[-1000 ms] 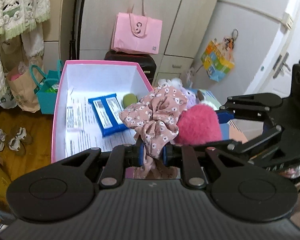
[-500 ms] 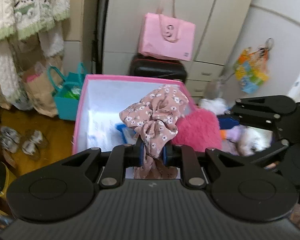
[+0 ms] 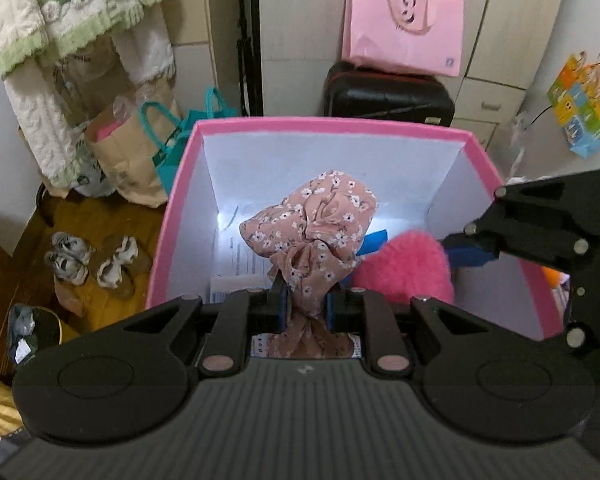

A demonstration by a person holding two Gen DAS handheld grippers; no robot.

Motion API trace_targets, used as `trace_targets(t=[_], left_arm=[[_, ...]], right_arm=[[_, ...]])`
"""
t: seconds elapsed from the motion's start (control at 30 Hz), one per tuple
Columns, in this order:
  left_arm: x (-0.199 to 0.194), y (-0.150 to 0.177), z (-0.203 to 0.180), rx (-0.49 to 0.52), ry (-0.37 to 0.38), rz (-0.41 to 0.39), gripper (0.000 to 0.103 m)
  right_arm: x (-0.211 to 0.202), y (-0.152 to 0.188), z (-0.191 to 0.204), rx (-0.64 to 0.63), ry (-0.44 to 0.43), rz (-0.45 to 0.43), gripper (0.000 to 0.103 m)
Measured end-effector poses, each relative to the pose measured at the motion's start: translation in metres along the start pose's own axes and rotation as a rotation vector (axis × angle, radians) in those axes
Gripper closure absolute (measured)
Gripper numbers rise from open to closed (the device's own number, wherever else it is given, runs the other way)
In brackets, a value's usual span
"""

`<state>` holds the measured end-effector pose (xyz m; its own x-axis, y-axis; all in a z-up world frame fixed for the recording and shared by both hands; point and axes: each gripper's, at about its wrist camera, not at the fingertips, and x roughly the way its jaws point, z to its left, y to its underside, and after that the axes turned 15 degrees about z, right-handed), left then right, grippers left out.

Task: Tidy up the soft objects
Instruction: 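Carry scrunchie and pom-pom into the pink box and open both grippers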

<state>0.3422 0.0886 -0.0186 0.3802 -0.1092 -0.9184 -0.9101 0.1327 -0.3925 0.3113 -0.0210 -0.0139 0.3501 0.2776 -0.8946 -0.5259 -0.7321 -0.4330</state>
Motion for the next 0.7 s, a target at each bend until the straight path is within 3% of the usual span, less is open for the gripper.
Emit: trace_targets(t=[0.3,0.43,0.7], left_arm=[[0.013,-0.007,0.004,-0.036,0.017,0.033,0.081],[0.008,-0.003,0.009,-0.052,0.054,0.025,0.062],[-0.025,0.020,0.010,-0.017,0.106,-0.022,0.054]], right_arm=[[0.014,-0.012,-0.008,0.018,0.021,0.057,0.042],[0.007,-0.006,-0.005,0.025,0.039,0.041,0.031],[-0.016,0.003,0.004,0.054,0.068,0.001,0.028]])
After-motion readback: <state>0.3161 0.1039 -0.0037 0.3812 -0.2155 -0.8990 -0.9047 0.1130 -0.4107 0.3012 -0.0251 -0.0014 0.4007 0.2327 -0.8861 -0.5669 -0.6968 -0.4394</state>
